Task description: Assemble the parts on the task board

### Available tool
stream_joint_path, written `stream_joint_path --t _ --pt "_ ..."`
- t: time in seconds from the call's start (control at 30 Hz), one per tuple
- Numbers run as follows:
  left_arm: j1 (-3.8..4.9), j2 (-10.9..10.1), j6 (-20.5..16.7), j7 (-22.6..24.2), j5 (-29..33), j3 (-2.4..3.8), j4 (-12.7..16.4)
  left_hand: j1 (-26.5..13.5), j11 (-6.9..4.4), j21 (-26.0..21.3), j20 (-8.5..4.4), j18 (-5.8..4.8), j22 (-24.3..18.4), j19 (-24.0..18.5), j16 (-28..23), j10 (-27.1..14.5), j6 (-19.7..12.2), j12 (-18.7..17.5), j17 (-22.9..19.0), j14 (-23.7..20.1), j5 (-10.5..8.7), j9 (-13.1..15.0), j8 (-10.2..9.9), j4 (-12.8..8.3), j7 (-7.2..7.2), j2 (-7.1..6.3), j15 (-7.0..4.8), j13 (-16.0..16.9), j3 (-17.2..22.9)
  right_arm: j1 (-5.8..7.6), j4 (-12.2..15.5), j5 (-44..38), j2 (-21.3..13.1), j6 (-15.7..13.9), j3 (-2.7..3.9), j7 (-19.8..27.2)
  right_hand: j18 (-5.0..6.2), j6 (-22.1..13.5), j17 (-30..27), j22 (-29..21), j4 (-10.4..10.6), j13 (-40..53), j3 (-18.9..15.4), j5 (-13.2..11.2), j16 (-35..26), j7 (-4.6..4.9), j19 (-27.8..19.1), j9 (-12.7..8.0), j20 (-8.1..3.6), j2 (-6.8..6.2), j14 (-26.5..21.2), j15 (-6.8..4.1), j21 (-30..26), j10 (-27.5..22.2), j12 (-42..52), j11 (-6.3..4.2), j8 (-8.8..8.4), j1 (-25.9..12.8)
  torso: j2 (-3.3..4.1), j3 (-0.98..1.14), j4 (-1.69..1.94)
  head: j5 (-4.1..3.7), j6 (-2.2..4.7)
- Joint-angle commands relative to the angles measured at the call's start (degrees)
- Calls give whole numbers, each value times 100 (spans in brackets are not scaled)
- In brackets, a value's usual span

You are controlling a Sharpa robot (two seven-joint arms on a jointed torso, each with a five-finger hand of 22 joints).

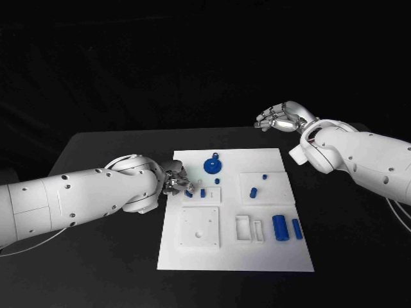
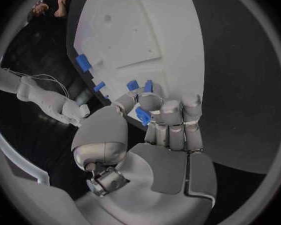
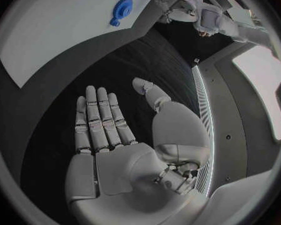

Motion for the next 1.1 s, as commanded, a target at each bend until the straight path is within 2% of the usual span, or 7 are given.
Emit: stream_joint_path --t 0.03,0.53,0.6,1.1 --pt "-42 -3 160 -34 -35 -27 3 9 -48 24 -610 73 6 24 21 -3 895 35 6 113 21 1285 19 -103 -507 58 -158 8 148 -3 2 7 1 49 3 43 56 -48 10 6 28 -6 20 28 -23 40 -9 -9 40 27 -24 -6 -31 -1 22 14 38 -27 1 -2 -1 1 9" --pt "-71 13 314 -71 1 -27 -43 -22 -38 23 -606 70 6 17 14 -11 881 36 1 103 -7 1294 9 -83 -499 43 -157 2 140 -8 -7 8 1 69 3 39 59 -49 10 9 29 -9 20 29 -24 40 -9 -12 43 29 -25 -6 -33 -2 24 14 39 -30 4 -1 -1 -7 -2" --pt "-73 13 319 -68 2 -27 -42 -48 -31 22 -605 70 7 12 12 -10 887 40 -3 99 -77 1296 2 -52 -495 34 -156 -1 133 -8 -8 8 -1 72 3 38 59 -49 10 9 29 -9 20 29 -24 40 -9 -12 43 29 -25 -6 -34 -2 24 14 40 -30 3 0 -2 -6 -5" --pt "-73 4 369 -40 20 -27 -37 -199 -34 30 -606 73 13 3 39 -6 989 80 0 101 -243 1289 -23 180 -509 -113 -143 -6 62 -14 -13 8 1 80 3 37 61 -50 10 11 27 -11 21 30 -24 40 -10 -14 44 30 -26 -6 -36 -3 26 14 41 -30 4 -1 0 -8 -11"
